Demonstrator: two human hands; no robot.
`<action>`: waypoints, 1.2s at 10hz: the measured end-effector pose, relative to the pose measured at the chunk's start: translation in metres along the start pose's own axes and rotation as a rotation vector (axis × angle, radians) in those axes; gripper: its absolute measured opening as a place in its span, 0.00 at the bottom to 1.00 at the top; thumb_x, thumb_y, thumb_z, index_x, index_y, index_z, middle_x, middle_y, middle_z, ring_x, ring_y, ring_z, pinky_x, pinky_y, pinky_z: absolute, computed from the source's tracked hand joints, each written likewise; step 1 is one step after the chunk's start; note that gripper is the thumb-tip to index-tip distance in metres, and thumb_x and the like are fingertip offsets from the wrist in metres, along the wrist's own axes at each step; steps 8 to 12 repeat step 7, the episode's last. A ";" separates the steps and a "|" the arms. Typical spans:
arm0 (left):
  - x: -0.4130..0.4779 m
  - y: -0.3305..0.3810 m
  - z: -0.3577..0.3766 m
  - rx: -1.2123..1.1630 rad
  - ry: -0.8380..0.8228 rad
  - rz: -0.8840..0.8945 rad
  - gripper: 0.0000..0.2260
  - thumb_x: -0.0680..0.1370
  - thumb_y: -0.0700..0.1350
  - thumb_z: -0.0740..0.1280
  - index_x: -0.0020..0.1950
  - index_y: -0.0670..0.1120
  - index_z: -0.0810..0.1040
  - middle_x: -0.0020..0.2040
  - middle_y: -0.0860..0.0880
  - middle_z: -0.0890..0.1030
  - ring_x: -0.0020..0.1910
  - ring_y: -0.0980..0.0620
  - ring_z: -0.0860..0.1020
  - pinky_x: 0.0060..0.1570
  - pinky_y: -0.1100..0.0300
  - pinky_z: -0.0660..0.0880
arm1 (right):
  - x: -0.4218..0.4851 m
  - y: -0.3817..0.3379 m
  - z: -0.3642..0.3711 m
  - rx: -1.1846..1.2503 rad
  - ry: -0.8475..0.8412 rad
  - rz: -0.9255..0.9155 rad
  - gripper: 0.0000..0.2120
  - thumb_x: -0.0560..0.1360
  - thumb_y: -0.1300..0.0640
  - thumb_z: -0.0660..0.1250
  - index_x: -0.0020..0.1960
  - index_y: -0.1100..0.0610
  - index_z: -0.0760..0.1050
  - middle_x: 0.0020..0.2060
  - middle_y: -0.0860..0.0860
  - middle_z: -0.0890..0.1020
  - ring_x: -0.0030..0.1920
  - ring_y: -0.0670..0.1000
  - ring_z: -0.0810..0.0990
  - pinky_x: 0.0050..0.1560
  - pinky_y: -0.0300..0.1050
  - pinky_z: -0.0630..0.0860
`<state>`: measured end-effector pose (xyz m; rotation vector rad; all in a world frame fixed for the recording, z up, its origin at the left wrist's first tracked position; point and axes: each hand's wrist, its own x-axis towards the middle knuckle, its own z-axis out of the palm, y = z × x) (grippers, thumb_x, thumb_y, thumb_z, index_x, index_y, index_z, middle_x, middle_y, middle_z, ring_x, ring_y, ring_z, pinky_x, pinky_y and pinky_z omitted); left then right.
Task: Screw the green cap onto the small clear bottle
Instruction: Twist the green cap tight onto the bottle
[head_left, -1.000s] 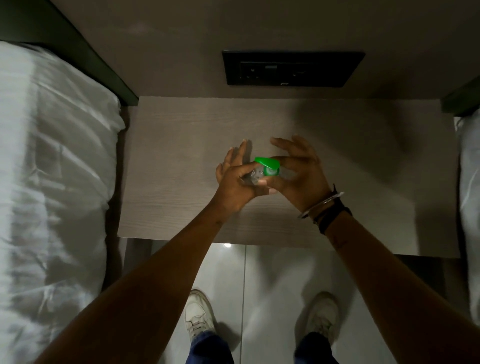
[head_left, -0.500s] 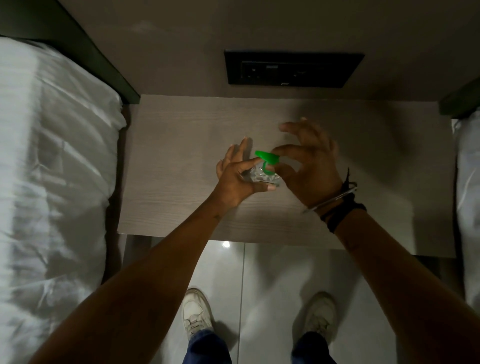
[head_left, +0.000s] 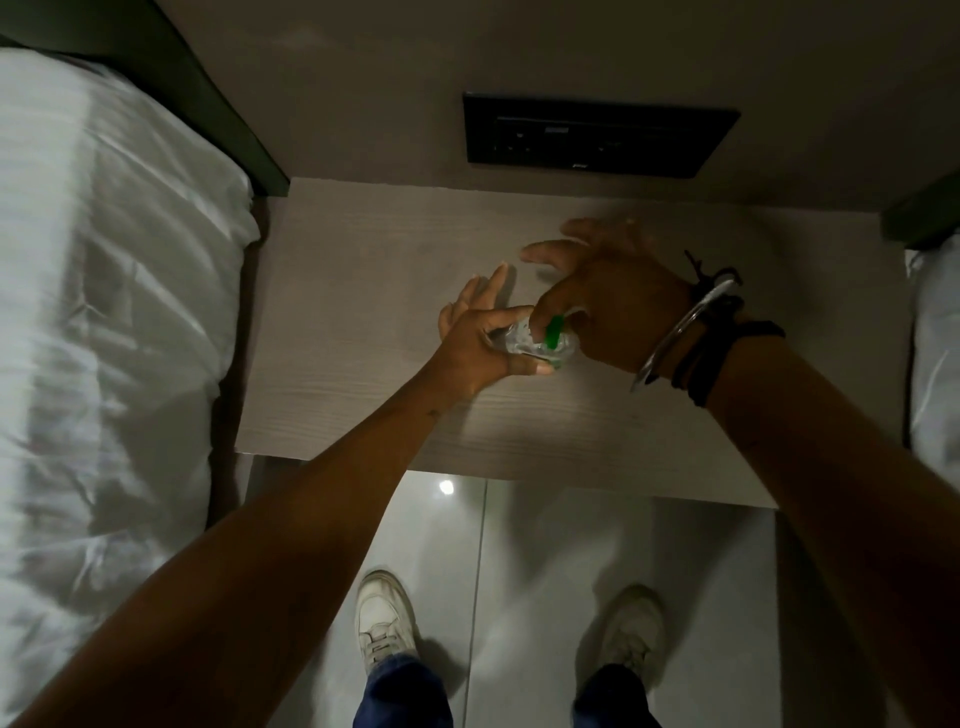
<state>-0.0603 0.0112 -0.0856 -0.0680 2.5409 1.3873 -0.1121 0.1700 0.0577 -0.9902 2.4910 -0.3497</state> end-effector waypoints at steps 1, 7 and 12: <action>0.001 -0.003 -0.001 0.028 0.001 0.002 0.26 0.59 0.58 0.78 0.55 0.66 0.75 0.79 0.52 0.52 0.74 0.54 0.42 0.71 0.41 0.36 | -0.002 -0.001 -0.001 -0.028 -0.025 -0.003 0.13 0.71 0.61 0.68 0.48 0.45 0.80 0.74 0.46 0.61 0.75 0.57 0.49 0.72 0.70 0.43; -0.012 -0.001 -0.010 0.151 -0.007 -0.103 0.44 0.55 0.61 0.79 0.69 0.62 0.66 0.80 0.51 0.47 0.77 0.50 0.41 0.71 0.46 0.37 | -0.022 0.000 0.004 -0.060 0.047 0.013 0.21 0.71 0.54 0.68 0.64 0.45 0.71 0.76 0.50 0.57 0.75 0.58 0.49 0.73 0.68 0.48; -0.012 -0.001 -0.010 0.151 -0.007 -0.103 0.44 0.55 0.61 0.79 0.69 0.62 0.66 0.80 0.51 0.47 0.77 0.50 0.41 0.71 0.46 0.37 | -0.022 0.000 0.004 -0.060 0.047 0.013 0.21 0.71 0.54 0.68 0.64 0.45 0.71 0.76 0.50 0.57 0.75 0.58 0.49 0.73 0.68 0.48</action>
